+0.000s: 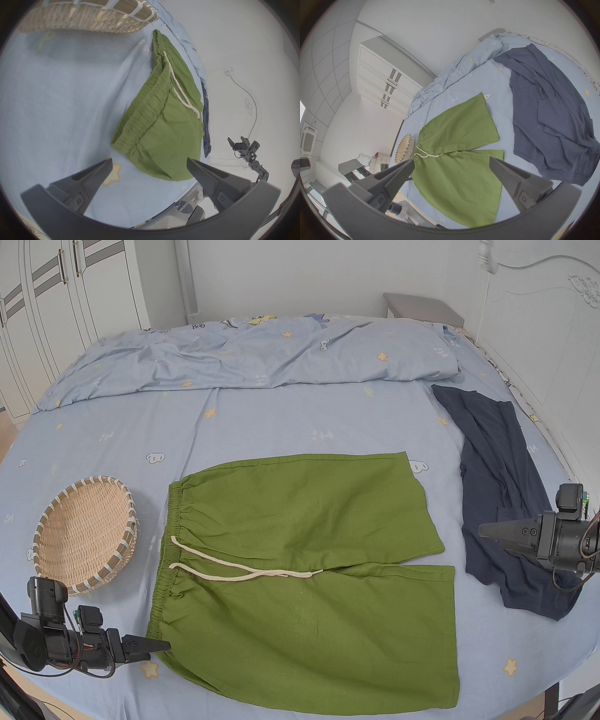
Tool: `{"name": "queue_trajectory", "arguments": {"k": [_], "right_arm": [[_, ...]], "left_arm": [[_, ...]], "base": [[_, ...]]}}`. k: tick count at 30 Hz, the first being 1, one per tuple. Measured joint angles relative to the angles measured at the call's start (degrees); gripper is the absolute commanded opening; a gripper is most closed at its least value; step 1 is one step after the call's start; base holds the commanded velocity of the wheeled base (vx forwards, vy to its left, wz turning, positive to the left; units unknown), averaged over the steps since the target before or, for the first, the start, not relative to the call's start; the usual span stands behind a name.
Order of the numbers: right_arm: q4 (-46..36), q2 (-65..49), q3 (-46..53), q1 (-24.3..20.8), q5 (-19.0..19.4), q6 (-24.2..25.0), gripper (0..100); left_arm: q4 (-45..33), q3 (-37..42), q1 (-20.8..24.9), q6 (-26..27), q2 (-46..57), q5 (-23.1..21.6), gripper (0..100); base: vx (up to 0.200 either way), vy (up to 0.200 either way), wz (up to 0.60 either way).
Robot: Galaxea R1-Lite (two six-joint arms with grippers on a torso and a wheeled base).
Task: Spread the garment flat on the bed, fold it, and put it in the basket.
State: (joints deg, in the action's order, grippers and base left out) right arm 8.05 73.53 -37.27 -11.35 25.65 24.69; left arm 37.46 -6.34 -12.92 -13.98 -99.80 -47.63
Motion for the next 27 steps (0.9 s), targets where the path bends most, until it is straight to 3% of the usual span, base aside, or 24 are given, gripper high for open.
{"name": "queue_trajectory", "arguments": {"k": [15,16,27], "right_arm": [[0.0,0.1,0.0,0.0,0.0,-0.2,100],[0.0,0.1,0.0,0.0,0.0,-0.2,100],[0.0,0.1,0.3,-0.3,0.0,-0.4,100]], "left_arm": [[2.5,-2.8,0.4,0.4,-4.3,-0.2,100],[3.2,-2.8,0.5,0.4,-4.5,-0.2,0],[8.9,-0.7,0.3,0.7,-8.5,0.0,0]], "base": [[0.000,0.000,0.00],[0.000,0.000,0.00],[0.000,0.000,0.00]]}}
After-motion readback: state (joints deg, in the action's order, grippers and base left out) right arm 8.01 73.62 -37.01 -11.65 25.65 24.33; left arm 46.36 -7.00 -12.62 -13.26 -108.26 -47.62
